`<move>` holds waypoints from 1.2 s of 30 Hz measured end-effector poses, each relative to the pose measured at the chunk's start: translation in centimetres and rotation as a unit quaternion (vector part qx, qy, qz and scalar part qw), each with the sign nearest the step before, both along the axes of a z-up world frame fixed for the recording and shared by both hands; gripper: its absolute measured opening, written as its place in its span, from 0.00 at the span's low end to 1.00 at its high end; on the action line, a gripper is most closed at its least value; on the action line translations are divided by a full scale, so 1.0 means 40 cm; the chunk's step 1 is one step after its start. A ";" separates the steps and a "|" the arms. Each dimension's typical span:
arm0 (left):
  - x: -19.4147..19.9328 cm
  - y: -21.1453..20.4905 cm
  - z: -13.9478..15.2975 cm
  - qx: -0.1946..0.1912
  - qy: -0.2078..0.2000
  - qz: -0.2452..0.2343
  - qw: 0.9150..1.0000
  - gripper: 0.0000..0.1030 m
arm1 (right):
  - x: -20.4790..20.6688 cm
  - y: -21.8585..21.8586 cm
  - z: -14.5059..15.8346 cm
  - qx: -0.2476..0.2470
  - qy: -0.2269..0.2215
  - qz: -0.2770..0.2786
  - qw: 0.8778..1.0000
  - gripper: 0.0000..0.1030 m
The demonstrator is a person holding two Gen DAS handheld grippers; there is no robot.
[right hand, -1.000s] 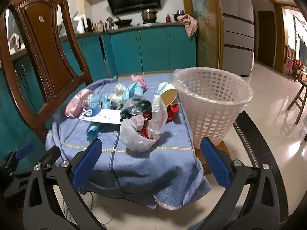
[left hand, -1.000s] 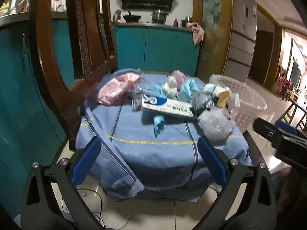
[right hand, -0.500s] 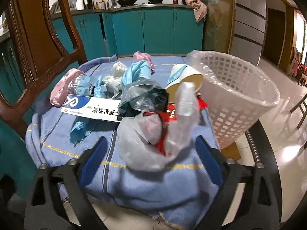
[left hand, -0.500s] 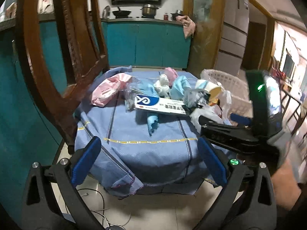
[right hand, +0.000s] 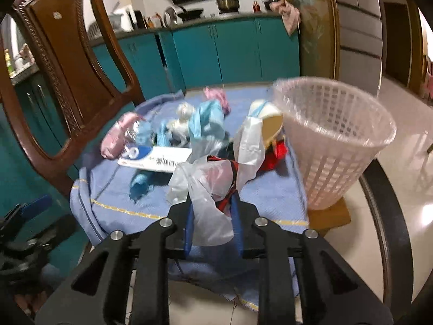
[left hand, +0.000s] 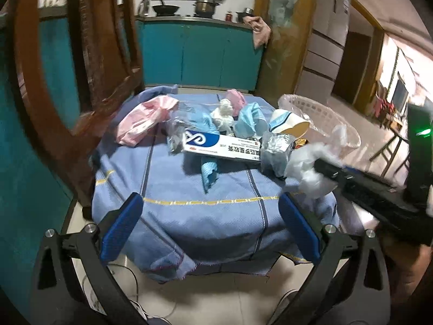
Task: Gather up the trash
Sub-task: 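Grasp the white plastic bag with the right tool while the left tool grasps the grey-blue bag, then lift the white plastic bag with the right tool toward the wastebasket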
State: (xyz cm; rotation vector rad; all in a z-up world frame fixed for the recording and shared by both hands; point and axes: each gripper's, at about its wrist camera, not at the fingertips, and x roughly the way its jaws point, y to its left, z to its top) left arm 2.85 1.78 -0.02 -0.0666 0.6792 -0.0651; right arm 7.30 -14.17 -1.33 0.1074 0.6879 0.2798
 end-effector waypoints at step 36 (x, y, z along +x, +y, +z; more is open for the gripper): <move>0.199 -0.105 0.089 -0.025 -0.052 -0.094 0.994 0.43 | 0.001 -0.133 0.093 0.079 -0.083 -0.035 0.993 0.20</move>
